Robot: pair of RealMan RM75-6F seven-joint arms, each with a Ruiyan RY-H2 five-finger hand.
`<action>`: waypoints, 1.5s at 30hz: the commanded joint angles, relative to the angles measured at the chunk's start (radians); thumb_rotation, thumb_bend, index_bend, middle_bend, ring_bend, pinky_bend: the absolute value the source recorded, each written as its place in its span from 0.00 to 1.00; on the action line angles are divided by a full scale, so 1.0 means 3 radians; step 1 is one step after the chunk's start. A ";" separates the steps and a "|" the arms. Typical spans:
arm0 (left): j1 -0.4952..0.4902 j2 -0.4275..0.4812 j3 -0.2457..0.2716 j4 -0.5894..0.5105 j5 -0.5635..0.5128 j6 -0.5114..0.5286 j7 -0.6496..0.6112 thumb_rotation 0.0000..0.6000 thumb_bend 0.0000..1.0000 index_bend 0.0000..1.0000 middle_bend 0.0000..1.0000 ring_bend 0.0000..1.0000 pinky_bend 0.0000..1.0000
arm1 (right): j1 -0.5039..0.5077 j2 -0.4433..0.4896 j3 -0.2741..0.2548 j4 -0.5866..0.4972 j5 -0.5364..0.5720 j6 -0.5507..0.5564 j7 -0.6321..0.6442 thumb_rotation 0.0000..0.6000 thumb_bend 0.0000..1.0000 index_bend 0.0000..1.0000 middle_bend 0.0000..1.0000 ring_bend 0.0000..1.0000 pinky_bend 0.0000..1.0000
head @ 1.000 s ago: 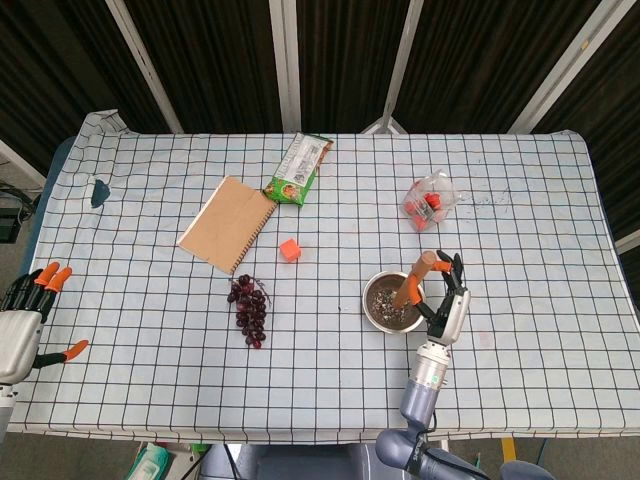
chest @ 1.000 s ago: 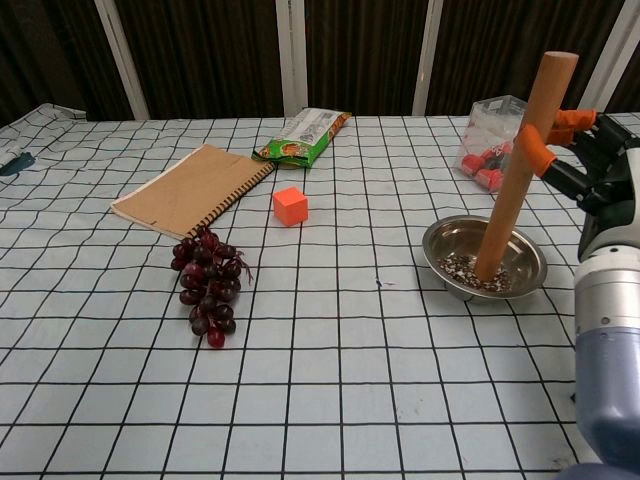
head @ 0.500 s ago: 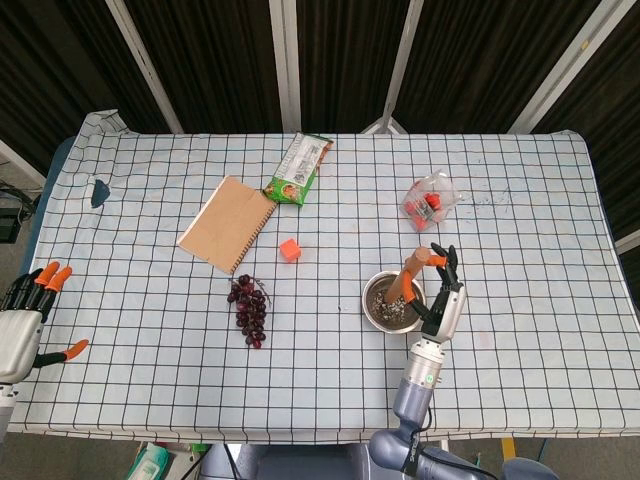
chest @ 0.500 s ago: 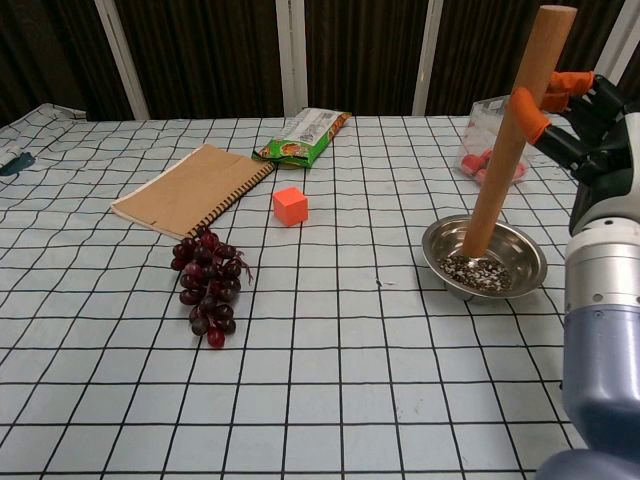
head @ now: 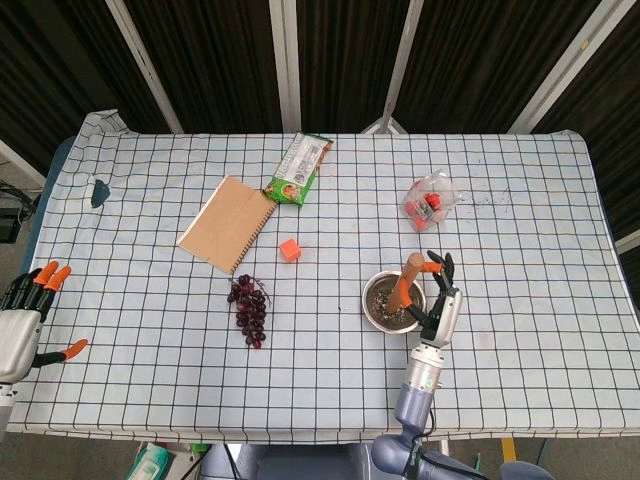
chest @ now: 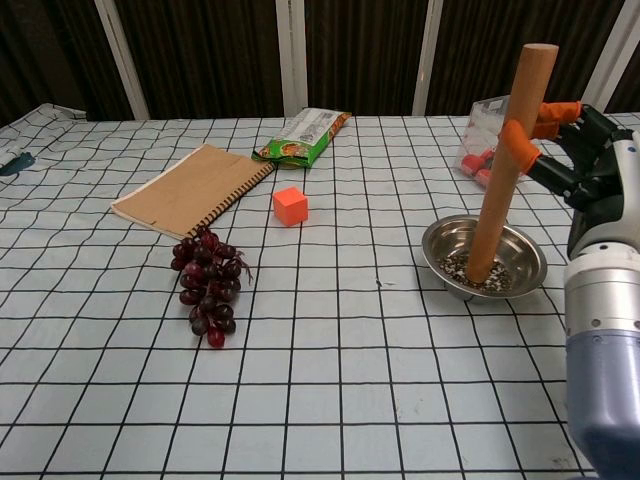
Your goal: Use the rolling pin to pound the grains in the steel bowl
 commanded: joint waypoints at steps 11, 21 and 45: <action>0.0000 -0.0001 0.0004 -0.0005 0.0003 0.0001 0.0014 1.00 0.05 0.00 0.00 0.00 0.00 | 0.0026 0.0000 -0.0103 0.0086 0.0080 0.0025 0.0033 1.00 0.55 0.79 0.63 0.24 0.00; 0.0000 -0.0005 0.0005 0.0001 0.0007 0.0003 0.0014 1.00 0.06 0.00 0.00 0.00 0.00 | 0.0103 0.0078 -0.0004 -0.0049 -0.0101 0.0165 -0.0051 1.00 0.55 0.79 0.63 0.24 0.00; 0.0016 0.0001 0.0024 -0.0003 0.0040 0.0031 0.0029 1.00 0.05 0.00 0.00 0.00 0.00 | -0.0205 0.1778 -0.0121 -0.1550 -0.0526 -0.0108 -0.1057 1.00 0.55 0.79 0.63 0.24 0.00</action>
